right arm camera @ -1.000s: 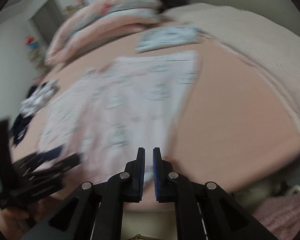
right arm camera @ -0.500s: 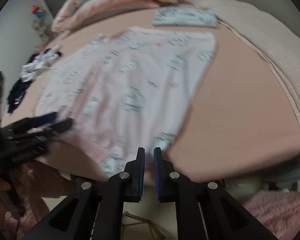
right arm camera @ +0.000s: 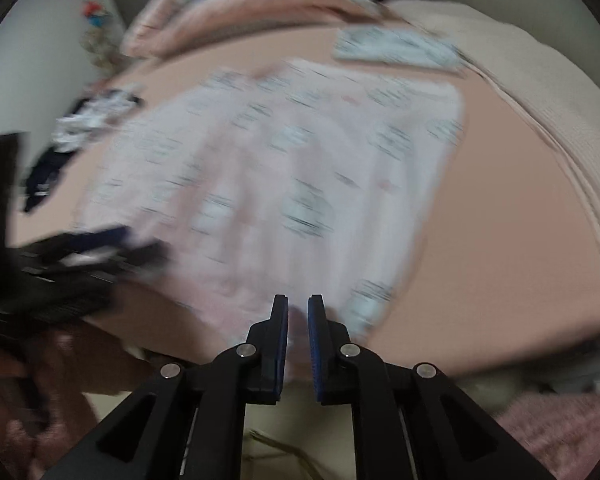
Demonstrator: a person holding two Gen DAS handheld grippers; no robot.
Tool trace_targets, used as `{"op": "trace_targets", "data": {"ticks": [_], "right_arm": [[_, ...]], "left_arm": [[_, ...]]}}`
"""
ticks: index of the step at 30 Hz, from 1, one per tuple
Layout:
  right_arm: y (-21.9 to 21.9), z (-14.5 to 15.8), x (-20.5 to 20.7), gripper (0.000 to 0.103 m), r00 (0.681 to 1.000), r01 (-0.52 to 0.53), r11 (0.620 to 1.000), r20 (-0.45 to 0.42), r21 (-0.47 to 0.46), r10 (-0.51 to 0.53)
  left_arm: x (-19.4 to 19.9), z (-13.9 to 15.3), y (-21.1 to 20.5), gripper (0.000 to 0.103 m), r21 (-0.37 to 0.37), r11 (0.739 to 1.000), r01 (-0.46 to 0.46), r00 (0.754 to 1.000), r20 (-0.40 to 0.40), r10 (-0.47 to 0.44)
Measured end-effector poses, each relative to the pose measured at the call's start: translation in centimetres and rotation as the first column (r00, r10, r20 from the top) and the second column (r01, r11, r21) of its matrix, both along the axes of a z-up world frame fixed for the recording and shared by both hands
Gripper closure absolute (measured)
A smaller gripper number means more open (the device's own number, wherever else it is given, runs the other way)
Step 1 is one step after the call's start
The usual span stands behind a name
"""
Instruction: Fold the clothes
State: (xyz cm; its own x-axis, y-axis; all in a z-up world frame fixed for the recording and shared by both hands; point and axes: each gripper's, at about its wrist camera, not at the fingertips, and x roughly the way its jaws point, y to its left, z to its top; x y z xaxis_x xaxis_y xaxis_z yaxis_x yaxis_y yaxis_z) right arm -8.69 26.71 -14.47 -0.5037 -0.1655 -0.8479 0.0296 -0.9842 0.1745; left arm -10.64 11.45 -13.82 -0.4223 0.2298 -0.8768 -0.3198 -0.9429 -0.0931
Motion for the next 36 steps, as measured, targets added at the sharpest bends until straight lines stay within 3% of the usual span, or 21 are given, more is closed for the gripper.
{"op": "trace_targets", "data": {"ticks": [4,6,7,9,13,16,18,21,26,29,36], "right_arm": [[-1.5,-1.9,0.0,0.092,0.995,-0.024,0.996,0.096,0.088,0.015],[-0.1,-1.1,0.0,0.090,0.988,0.044,0.999,0.145,0.025,-0.047],[0.8,-0.3,-0.1,0.089,0.983,0.087,0.996,0.162,-0.019,-0.083],[2.5,1.8,-0.3,0.089,0.988,0.116,0.993,0.108,-0.036,-0.111],[7.6,4.3,-2.9,0.088,0.980,0.191,0.982,0.055,0.003,-0.190],[11.9,2.7,-6.4,0.088,0.972,0.217,0.976,0.102,-0.026,-0.213],[12.9,1.5,-8.6,0.088,0.969,0.211,0.976,0.143,-0.047,-0.202],[12.5,-1.1,-9.8,0.088,0.968,0.182,0.979,0.193,-0.096,-0.161],[11.6,-3.0,-9.9,0.084,0.971,0.201,0.967,0.164,-0.157,-0.175],[10.9,-3.0,-10.3,0.100,0.979,0.175,0.978,0.126,-0.115,-0.160],[10.6,-2.7,-9.6,0.101,0.979,0.182,0.980,0.107,-0.084,-0.173]], "left_arm": [[0.0,0.0,-0.1,0.043,-0.008,1.000,0.009,0.999,0.039,-0.008],[-0.6,1.1,-0.9,0.043,0.060,0.998,-0.028,0.996,0.087,0.023],[-0.8,1.7,-0.9,0.043,0.075,0.997,-0.028,0.997,0.074,0.022],[-1.3,3.0,-0.7,0.043,0.105,0.994,-0.026,0.999,0.047,0.022],[-2.6,3.5,2.0,0.043,0.081,0.995,0.052,0.998,0.030,-0.055],[-3.6,3.3,3.4,0.043,0.077,0.992,0.100,0.995,0.022,-0.102],[-4.5,2.8,4.6,0.043,0.040,0.992,0.119,0.993,0.020,-0.119],[-5.4,2.5,5.3,0.043,0.042,0.991,0.126,0.992,0.016,-0.127],[-7.5,0.9,6.2,0.043,0.030,0.992,0.120,0.992,0.035,-0.121],[-7.7,0.2,6.3,0.043,0.036,0.994,0.104,0.993,0.048,-0.105],[-7.4,0.6,5.7,0.043,0.063,0.994,0.088,0.995,0.040,-0.091]]}}
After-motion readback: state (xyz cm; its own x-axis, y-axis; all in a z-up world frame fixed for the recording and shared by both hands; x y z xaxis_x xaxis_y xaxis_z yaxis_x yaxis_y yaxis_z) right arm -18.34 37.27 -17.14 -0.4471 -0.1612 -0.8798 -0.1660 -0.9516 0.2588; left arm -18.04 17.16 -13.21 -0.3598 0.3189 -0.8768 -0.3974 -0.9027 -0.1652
